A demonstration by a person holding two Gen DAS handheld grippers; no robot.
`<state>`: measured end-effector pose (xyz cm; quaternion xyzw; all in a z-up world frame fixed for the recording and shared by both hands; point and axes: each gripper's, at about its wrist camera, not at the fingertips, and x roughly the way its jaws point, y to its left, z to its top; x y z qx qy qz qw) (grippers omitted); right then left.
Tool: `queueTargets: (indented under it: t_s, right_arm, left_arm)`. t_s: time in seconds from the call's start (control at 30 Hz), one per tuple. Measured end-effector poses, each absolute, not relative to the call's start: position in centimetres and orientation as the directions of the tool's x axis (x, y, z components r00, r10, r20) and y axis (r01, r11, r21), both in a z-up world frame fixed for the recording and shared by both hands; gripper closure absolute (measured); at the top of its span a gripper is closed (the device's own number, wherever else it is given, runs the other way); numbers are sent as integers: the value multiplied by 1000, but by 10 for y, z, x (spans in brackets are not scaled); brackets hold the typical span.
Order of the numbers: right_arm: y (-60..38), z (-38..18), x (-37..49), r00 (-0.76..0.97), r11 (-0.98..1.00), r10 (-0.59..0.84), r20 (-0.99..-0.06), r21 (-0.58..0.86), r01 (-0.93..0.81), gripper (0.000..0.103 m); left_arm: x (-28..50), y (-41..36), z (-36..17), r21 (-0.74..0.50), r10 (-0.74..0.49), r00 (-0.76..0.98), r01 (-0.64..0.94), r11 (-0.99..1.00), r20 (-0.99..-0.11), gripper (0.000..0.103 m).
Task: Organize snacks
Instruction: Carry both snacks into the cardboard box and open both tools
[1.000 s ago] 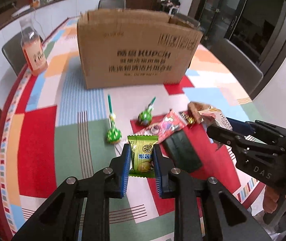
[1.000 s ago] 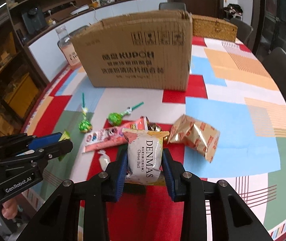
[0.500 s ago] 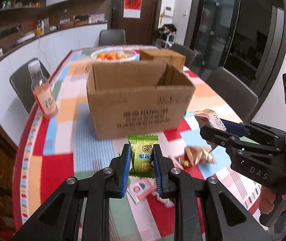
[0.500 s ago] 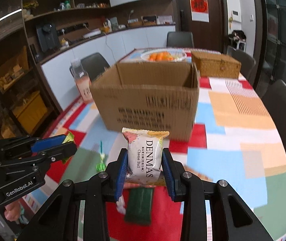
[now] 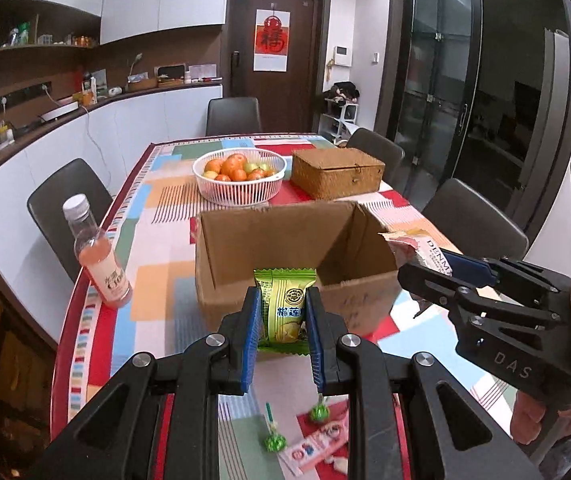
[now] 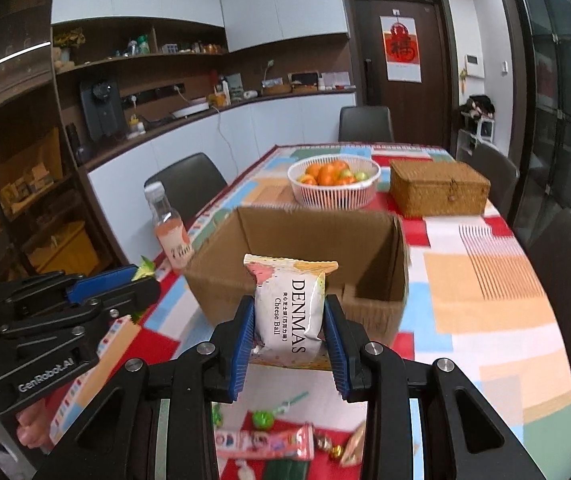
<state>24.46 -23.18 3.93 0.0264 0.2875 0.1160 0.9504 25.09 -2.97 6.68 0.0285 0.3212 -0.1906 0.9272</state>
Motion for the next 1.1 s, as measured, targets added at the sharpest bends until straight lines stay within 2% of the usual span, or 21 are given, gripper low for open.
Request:
queueTargets:
  t_s: [0.43, 0.8, 0.83, 0.9, 1.03, 1.1]
  right_arm:
    - [-231, 50, 314, 790, 970, 242, -563, 123, -210, 68]
    - [-231, 31, 356, 749, 978, 205, -630, 109, -175, 68]
    - [-231, 29, 359, 745, 980, 196, -638, 105, -168, 68]
    - [-232, 26, 362, 743, 984, 179, -644, 101, -149, 68]
    - [-236, 23, 364, 737, 990, 138, -661, 95, -99, 54]
    - [-238, 24, 356, 744, 989, 145, -652, 99, -105, 54]
  left_arm:
    - [323, -46, 75, -72, -325, 705, 365, 928, -630, 80]
    - [374, -59, 55, -120, -334, 622, 360, 925, -708, 80]
    - [378, -59, 53, -122, -330, 616, 355, 927, -715, 78]
    - [381, -58, 51, -136, -329, 611, 341, 930, -720, 64]
    - [369, -51, 53, -105, -300, 637, 325, 940, -710, 60]
    - [359, -48, 56, -83, -287, 657, 324, 942, -697, 55]
